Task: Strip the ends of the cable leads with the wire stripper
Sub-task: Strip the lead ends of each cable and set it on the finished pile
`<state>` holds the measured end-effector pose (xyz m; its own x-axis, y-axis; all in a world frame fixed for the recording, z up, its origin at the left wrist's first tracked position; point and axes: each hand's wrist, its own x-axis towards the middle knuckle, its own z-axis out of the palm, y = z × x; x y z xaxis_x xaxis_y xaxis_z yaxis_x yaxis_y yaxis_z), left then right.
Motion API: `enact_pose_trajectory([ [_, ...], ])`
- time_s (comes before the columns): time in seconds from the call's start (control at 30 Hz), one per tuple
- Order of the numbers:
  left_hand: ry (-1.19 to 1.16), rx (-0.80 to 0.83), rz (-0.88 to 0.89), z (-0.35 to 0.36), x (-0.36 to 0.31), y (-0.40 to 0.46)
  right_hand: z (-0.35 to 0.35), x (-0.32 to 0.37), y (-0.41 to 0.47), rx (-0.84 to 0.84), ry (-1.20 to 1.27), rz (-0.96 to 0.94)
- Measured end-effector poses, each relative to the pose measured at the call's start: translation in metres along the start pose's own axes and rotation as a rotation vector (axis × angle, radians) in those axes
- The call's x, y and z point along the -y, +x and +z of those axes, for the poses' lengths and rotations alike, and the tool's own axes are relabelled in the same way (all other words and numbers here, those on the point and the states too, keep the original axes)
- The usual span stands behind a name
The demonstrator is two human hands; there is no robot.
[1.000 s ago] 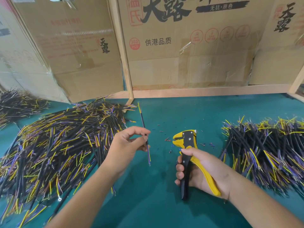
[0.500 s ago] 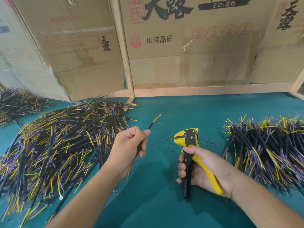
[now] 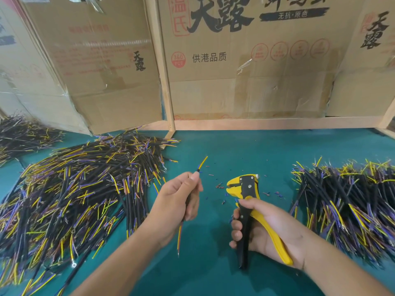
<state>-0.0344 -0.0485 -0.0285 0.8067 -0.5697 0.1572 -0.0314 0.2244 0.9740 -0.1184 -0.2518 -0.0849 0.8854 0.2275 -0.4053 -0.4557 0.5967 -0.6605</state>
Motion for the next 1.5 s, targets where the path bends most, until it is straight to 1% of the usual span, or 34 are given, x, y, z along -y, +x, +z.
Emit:
enact_pose_trajectory([
  [0.13, 0.03, -0.007, 0.013, -0.001, 0.001, 0.0, -0.002, 0.0, 0.001, 0.012, -0.01, -0.003],
  [0.3, 0.003, 0.051, -0.012, 0.0, -0.003, -0.003, -0.005, -0.002, 0.005, 0.0, -0.01, -0.001],
  [0.37, 0.029, 0.058, -0.014, 0.0, -0.005, -0.003, -0.007, -0.002, 0.006, 0.003, -0.006, 0.0],
  [0.57, 0.087, 0.011, 0.041, 0.0, -0.007, -0.004, -0.008, -0.002, 0.007, -0.004, -0.002, 0.002],
  [0.83, -0.082, 0.109, 0.08, 0.001, -0.01, -0.007, -0.009, -0.002, 0.008, -0.003, 0.008, 0.009],
  [1.03, -0.058, 0.123, 0.129, 0.0, -0.014, -0.01, -0.004, -0.001, 0.005, -0.021, 0.014, 0.01],
  [1.3, -0.06, 0.137, 0.11, -0.001, -0.018, -0.01, -0.006, -0.002, 0.006, 0.006, 0.022, 0.013],
  [1.5, 0.022, 0.12, 0.102, -0.001, -0.02, -0.01, -0.008, -0.002, 0.006, 0.007, 0.014, 0.008],
])
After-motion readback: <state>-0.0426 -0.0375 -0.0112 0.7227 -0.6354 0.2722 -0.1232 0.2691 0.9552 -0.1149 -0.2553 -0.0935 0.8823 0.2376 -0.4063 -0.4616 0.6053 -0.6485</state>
